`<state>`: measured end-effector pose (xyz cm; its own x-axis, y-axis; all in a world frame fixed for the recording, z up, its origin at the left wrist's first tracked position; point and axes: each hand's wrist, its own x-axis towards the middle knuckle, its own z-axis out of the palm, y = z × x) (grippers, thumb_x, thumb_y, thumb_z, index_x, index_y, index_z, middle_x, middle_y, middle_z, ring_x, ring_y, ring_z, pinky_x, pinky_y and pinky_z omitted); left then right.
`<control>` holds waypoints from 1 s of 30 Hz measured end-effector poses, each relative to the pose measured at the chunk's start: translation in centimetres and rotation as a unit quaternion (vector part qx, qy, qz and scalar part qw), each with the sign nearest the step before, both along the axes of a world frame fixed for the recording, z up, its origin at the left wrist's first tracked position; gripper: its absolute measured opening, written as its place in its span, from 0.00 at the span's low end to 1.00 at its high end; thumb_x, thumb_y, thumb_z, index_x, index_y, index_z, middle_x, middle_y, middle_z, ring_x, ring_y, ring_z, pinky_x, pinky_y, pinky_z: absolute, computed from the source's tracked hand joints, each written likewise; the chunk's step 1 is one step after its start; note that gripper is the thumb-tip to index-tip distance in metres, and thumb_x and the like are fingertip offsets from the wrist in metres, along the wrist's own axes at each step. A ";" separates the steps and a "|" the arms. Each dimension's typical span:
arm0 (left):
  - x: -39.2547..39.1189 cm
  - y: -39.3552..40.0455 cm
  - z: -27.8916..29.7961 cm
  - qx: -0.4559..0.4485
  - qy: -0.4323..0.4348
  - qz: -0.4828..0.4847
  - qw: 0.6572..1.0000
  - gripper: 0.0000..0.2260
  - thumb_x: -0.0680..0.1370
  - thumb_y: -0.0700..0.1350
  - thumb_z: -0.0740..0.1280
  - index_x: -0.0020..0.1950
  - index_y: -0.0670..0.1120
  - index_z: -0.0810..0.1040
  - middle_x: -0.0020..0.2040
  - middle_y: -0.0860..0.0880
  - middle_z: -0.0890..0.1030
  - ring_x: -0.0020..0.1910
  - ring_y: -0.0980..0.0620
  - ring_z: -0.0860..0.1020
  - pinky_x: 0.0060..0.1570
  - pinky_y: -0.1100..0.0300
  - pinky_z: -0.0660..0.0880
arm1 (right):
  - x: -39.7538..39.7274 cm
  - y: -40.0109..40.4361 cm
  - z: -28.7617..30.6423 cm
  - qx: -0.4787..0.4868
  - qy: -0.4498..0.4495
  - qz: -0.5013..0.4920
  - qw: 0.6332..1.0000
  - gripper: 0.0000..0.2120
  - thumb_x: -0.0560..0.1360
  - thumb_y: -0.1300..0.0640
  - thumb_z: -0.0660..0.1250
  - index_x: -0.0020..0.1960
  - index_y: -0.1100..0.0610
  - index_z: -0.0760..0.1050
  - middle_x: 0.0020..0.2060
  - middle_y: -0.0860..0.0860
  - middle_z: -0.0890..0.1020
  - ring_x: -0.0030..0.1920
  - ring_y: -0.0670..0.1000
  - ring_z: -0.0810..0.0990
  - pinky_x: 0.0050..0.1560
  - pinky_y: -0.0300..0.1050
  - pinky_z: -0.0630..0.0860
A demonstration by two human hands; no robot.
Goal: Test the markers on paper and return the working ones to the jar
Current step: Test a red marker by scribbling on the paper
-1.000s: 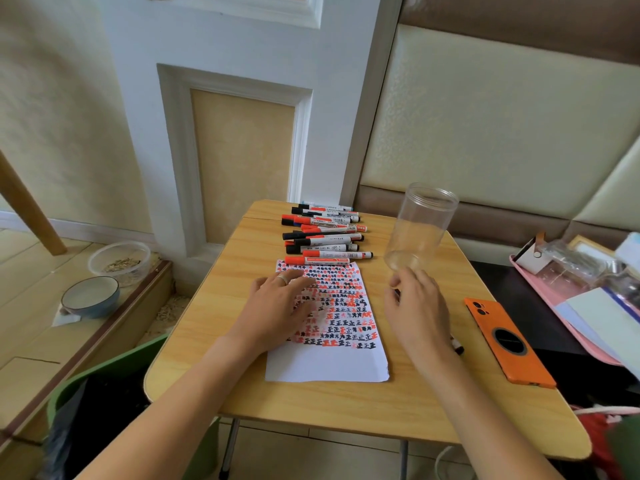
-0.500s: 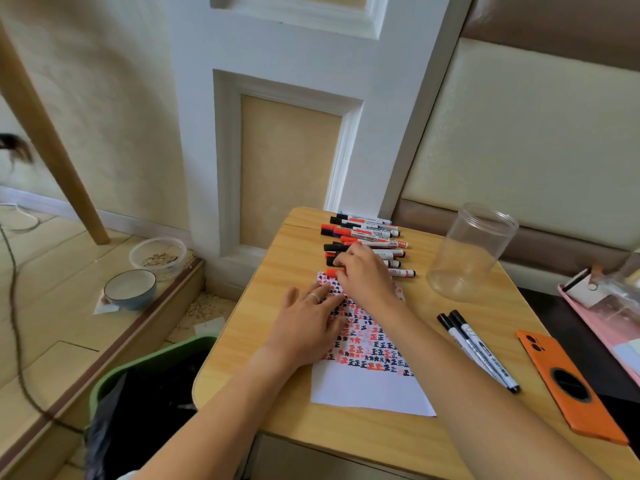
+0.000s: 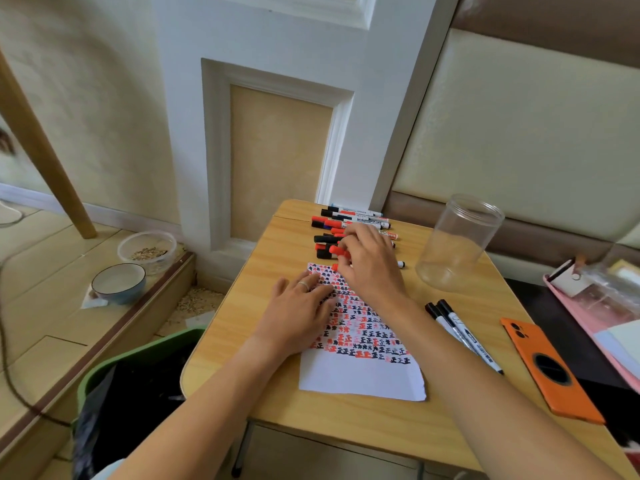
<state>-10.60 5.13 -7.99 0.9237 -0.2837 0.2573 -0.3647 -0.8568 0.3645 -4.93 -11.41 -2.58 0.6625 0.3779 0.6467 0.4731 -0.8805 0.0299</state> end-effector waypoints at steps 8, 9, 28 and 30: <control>-0.9 -0.4 0.5 -0.053 -0.101 -0.005 0.993 0.21 0.83 0.58 0.50 0.64 0.53 0.79 0.60 0.53 0.80 0.61 0.52 0.77 0.64 0.51 0.66 | -8.5 -5.1 -0.4 0.030 0.040 0.028 0.998 0.06 0.81 0.54 0.65 0.57 0.54 0.74 0.41 0.47 0.79 0.34 0.49 0.76 0.30 0.43 0.76; -1.3 -0.6 0.9 -0.072 -0.101 -0.013 0.992 0.21 0.83 0.58 0.49 0.62 0.52 0.79 0.57 0.53 0.80 0.57 0.52 0.77 0.60 0.52 0.69 | -9.2 -5.8 -1.2 0.028 0.054 0.031 0.998 0.08 0.81 0.53 0.65 0.59 0.53 0.76 0.43 0.47 0.79 0.35 0.48 0.76 0.32 0.43 0.77; -4.4 -4.3 1.2 -0.139 -0.076 -0.135 0.978 0.10 0.81 0.53 0.65 0.53 0.51 0.84 0.44 0.56 0.75 0.40 0.55 0.73 0.37 0.53 0.73 | -13.6 -8.5 -4.2 0.093 0.077 0.043 0.992 0.10 0.77 0.49 0.73 0.55 0.52 0.79 0.44 0.44 0.80 0.40 0.44 0.78 0.39 0.35 0.70; -4.3 -4.2 1.3 -0.142 -0.068 -0.135 0.978 0.11 0.82 0.53 0.63 0.53 0.50 0.83 0.44 0.56 0.75 0.40 0.55 0.72 0.38 0.54 0.72 | -13.6 -8.8 -4.1 0.088 0.082 0.040 0.992 0.10 0.79 0.48 0.70 0.57 0.51 0.80 0.44 0.44 0.80 0.37 0.44 0.77 0.36 0.37 0.70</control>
<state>-14.85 0.92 -6.74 0.7761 -0.4124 0.4771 -0.6261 -0.5938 0.5053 -18.48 -20.24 -6.72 0.7365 0.3246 0.5934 0.5282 -0.8241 -0.2048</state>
